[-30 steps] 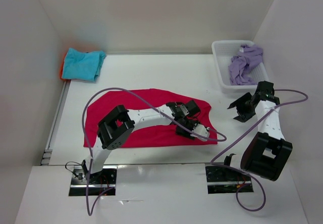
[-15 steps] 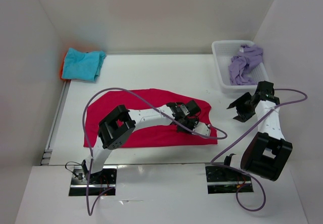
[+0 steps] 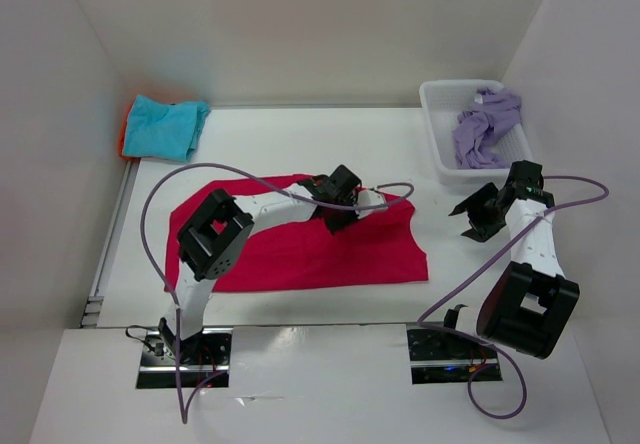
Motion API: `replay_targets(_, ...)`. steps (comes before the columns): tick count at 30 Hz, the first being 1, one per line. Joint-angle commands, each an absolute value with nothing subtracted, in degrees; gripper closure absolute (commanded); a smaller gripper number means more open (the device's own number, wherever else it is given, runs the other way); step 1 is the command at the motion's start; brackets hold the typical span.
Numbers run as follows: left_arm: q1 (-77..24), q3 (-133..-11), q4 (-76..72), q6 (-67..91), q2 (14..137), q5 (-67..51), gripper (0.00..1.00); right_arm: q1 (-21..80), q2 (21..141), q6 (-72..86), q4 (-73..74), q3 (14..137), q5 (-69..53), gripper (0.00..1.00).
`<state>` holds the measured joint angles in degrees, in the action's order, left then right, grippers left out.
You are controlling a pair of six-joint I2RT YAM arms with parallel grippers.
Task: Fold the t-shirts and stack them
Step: Fold the flattened tshirt in 1/3 of the way
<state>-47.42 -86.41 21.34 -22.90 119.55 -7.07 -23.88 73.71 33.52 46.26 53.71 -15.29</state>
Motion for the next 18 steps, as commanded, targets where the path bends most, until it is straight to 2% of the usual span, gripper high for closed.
replay_targets(1,-45.4,-85.3,19.1,-14.9,116.4,-6.2,0.99,-23.8,72.7,32.8,44.6,54.1,-15.6,0.37)
replay_targets(7,-41.7,-86.6,18.5,-9.7,118.0,-8.7,0.98,-23.8,72.7,32.3,44.6,54.1,-16.1,0.37)
replay_targets(10,-41.1,-86.6,19.0,-9.1,118.0,-9.5,0.93,-23.8,72.7,32.3,44.6,54.1,-16.6,0.37)
replay_targets(14,-41.1,-86.6,19.5,-6.5,116.8,-4.8,0.89,-23.8,73.2,31.7,45.1,54.1,-16.6,0.33)
replay_targets(18,-40.6,-86.0,20.0,-4.0,112.7,-1.1,0.86,-22.9,72.5,32.3,48.4,55.9,-12.2,0.22)
